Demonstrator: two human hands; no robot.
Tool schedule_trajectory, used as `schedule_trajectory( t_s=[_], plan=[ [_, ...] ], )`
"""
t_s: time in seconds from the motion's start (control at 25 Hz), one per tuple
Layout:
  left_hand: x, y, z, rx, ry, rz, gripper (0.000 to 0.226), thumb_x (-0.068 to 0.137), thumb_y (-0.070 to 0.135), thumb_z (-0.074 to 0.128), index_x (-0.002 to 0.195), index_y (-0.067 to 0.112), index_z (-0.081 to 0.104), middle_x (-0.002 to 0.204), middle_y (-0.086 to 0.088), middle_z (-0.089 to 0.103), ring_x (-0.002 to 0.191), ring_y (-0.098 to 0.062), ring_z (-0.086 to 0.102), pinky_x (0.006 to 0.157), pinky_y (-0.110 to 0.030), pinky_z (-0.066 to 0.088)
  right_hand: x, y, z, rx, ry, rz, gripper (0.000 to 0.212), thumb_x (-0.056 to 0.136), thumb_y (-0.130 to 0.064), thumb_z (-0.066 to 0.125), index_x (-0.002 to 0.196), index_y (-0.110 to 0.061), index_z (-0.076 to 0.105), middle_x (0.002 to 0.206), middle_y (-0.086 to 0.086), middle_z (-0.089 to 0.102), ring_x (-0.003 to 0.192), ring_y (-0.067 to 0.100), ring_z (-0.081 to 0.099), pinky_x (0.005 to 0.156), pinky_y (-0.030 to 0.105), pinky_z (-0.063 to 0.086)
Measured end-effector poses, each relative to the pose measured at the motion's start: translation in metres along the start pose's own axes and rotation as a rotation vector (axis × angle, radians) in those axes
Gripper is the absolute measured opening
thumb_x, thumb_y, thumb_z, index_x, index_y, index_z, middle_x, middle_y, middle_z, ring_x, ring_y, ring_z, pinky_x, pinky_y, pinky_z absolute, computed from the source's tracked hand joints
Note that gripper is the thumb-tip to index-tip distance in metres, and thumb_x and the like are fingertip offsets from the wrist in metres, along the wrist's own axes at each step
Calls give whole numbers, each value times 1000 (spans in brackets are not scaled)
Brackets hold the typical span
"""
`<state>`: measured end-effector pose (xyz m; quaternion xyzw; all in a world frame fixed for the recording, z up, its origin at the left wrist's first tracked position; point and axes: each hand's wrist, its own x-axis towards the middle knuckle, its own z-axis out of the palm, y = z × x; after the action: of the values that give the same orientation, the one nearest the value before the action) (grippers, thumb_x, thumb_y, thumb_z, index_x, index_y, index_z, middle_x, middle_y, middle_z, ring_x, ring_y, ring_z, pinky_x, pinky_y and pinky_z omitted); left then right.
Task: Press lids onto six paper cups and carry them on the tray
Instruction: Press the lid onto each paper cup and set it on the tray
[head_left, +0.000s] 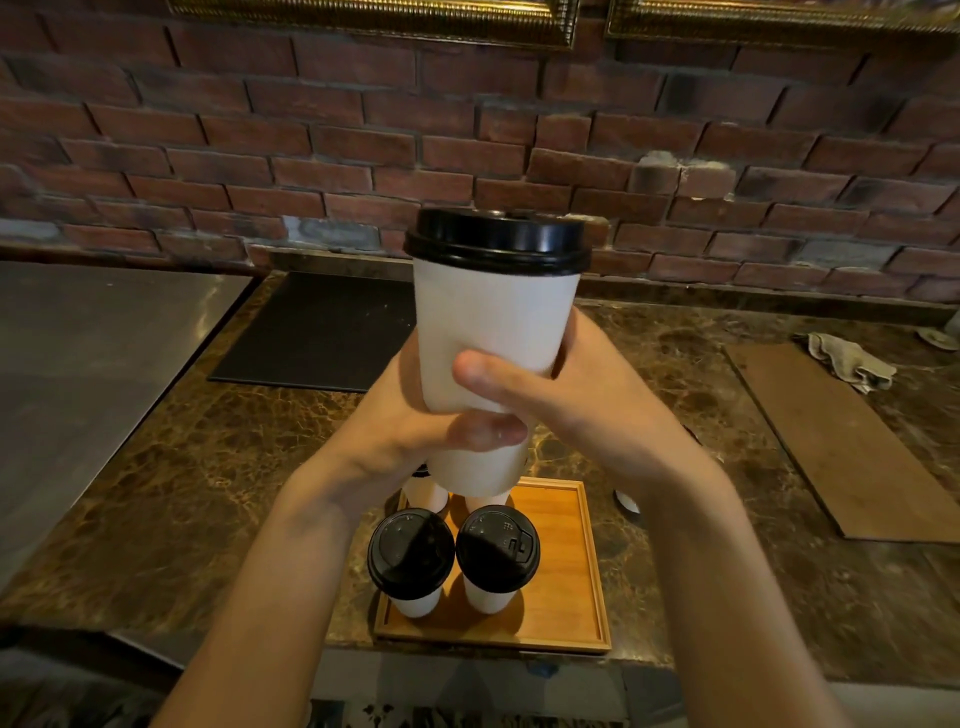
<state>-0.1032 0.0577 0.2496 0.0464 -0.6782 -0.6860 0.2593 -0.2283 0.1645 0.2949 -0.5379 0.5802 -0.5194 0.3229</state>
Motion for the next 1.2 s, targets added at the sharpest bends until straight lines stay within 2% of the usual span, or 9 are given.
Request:
schedule_trajectory(
  t_s=[0.12,0.24,0.36,0.48,0.56,0.68,0.8,0.96,1.2],
  plan=[
    [-1,-5,1,32,15,-27,89,50,34,87,125,7,49,109,-1,67,106,-20,63,80,-26,53,-1,10,6,11,88,27,71,64,-46,81,127,-35,50,108,-17,65,100,0,65,77,21,57],
    [-2,-5,0,64,20,-26,81,50,31,85,122,13,51,105,4,68,103,-17,64,79,-25,53,-3,11,7,37,100,41,71,63,-46,81,126,-36,50,107,-19,65,100,0,65,77,20,57],
    [-1,-2,1,71,27,-34,89,50,50,85,122,13,49,104,7,68,102,-14,64,79,-22,53,-3,8,7,30,90,52,74,60,-47,81,126,-36,49,107,-17,65,100,0,64,78,21,58],
    [-3,-3,4,118,59,-38,86,45,58,84,115,22,48,98,18,67,98,-4,64,75,-16,51,-5,9,10,1,147,68,83,55,-50,84,127,-35,47,110,-16,61,99,0,63,77,20,57],
    [-4,-6,4,142,108,-42,82,45,43,85,115,28,46,101,17,65,101,-4,63,75,-17,52,-8,10,12,3,189,73,85,53,-54,84,127,-35,46,111,-16,60,100,1,62,78,21,58],
    [-6,-8,3,136,121,-33,70,54,28,78,116,30,45,100,23,65,99,0,63,72,-13,52,-9,9,11,25,192,55,77,58,-47,84,126,-33,50,112,-13,62,101,5,63,80,27,59],
    [-8,-5,2,87,53,-38,68,60,19,78,122,22,50,106,12,67,102,-8,64,76,-17,52,-8,5,7,11,142,22,71,60,-44,87,121,-38,52,108,-16,65,100,0,64,78,22,58],
    [-10,1,-1,51,-71,-102,60,63,21,78,119,25,57,107,6,67,104,-13,63,78,-21,52,-8,1,2,32,85,-6,66,63,-36,86,120,-38,52,108,-18,65,100,-2,64,75,15,55],
    [-11,-2,1,30,-81,-115,61,63,19,76,121,26,59,112,-1,66,109,-21,61,82,-26,52,-8,0,-3,72,28,2,70,63,-28,82,126,-28,52,111,-10,67,103,5,66,77,20,56]
  ],
)
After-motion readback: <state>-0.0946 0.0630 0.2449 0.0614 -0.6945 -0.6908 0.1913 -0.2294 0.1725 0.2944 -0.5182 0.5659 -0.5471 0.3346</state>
